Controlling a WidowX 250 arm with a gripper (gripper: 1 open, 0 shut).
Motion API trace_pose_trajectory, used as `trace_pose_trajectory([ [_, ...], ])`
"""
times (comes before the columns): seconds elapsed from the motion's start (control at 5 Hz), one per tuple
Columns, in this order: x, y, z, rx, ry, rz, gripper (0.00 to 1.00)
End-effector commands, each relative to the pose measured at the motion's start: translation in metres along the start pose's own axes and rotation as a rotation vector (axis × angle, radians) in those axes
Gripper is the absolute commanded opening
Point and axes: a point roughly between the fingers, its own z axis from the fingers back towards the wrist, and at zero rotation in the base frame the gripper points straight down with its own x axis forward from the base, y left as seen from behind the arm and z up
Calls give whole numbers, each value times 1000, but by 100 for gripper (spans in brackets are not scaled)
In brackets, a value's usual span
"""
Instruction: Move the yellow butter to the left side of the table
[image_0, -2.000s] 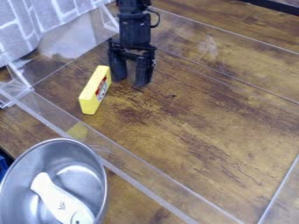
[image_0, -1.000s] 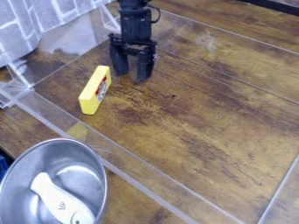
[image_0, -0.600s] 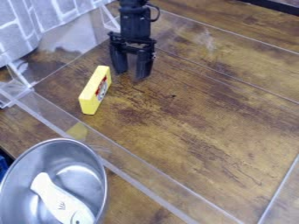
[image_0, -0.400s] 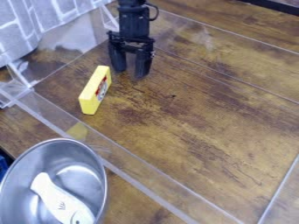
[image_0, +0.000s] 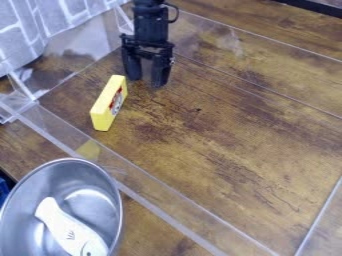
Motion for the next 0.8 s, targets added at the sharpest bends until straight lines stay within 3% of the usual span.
trace_pose_trajectory([
  [0.0, -14, 17, 4, 2, -19, 42, 100],
  [0.6, -35, 30, 1, -9, -10, 69, 100],
])
